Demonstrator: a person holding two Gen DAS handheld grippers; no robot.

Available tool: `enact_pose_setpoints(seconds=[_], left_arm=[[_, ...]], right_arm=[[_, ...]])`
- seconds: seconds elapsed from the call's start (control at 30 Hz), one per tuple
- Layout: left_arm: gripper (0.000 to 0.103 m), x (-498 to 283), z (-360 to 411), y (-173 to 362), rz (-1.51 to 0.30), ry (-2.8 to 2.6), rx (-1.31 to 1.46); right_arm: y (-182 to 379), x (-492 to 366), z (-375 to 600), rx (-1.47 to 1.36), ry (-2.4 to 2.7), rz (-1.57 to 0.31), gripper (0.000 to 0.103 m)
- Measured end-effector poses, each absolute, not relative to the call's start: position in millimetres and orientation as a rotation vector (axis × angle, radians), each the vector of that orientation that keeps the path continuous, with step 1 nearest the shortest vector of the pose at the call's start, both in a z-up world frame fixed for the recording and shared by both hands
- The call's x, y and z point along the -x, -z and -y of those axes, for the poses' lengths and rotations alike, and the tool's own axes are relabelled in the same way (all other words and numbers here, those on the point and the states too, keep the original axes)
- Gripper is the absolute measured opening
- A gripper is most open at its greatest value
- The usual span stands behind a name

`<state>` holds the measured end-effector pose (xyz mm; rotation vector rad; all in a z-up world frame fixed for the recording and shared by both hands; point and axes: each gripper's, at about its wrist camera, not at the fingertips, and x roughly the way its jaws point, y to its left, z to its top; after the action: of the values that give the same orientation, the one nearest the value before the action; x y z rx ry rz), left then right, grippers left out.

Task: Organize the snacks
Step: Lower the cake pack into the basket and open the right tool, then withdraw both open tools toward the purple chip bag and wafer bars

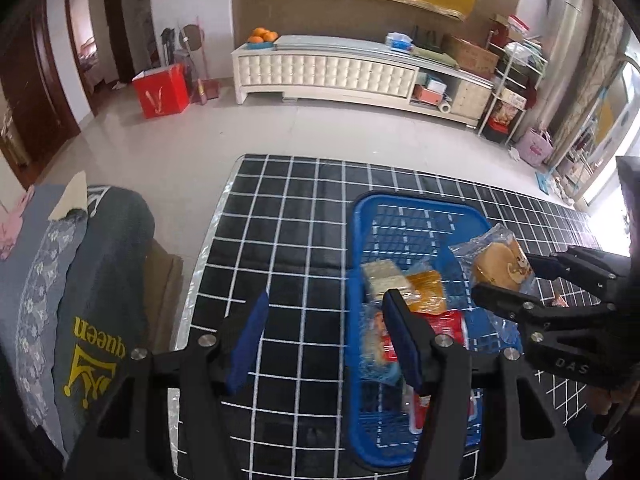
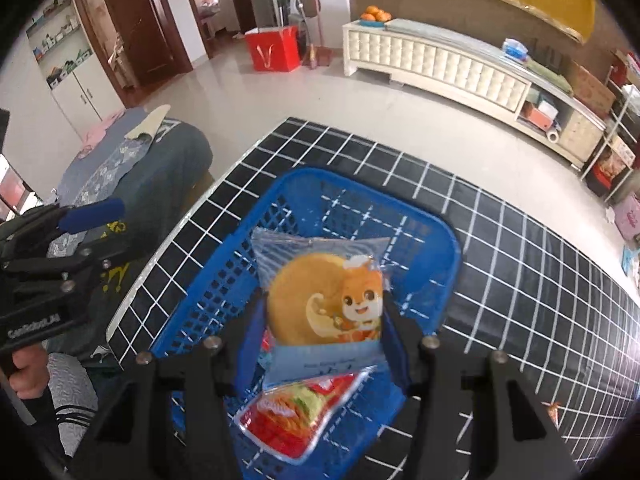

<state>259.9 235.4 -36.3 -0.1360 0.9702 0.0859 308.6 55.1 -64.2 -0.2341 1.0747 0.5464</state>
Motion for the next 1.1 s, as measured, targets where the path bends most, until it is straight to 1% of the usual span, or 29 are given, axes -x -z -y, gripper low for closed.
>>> enact_pose_setpoints(seconds=[0.33, 0.57, 0.63, 0.7, 0.77, 0.93, 1.1], left_arm=[[0.057, -271.0, -263.0, 58.5, -0.993, -0.085, 0.185], [0.057, -276.5, -266.9, 72.5, -1.012, -0.084, 0.203], [0.057, -274.7, -267.3, 73.8, -1.016, -0.087, 0.208], [0.057, -271.8, -265.8, 71.6, -1.019, -0.088, 0.207], [0.057, -268.6, -263.6, 68.2, -1.013, -0.087, 0.2], [0.057, -261.7, -251.8, 55.9, -0.999, -0.081, 0.195], [0.057, -252.1, -223.6, 33.5, -0.97, -0.059, 0.153]], right_arm=[[105.0, -334.8, -87.3, 0.27, -0.525, -1.155, 0.058], [115.0, -341.9, -94.0, 0.27, -0.536, -1.164, 0.059], [115.6, -344.1, -91.3, 0.244, -0.538, -1.186, 0.065], [109.2, -341.9, -86.2, 0.223, -0.545, -1.172, 0.08], [98.3, -337.2, -81.9, 0.226, -0.554, -1.136, 0.087], [67.1, -323.1, -59.2, 0.181, -0.563, -1.08, 0.087], [40.0, -304.4, -32.8, 0.182, -0.547, -1.036, 0.087]])
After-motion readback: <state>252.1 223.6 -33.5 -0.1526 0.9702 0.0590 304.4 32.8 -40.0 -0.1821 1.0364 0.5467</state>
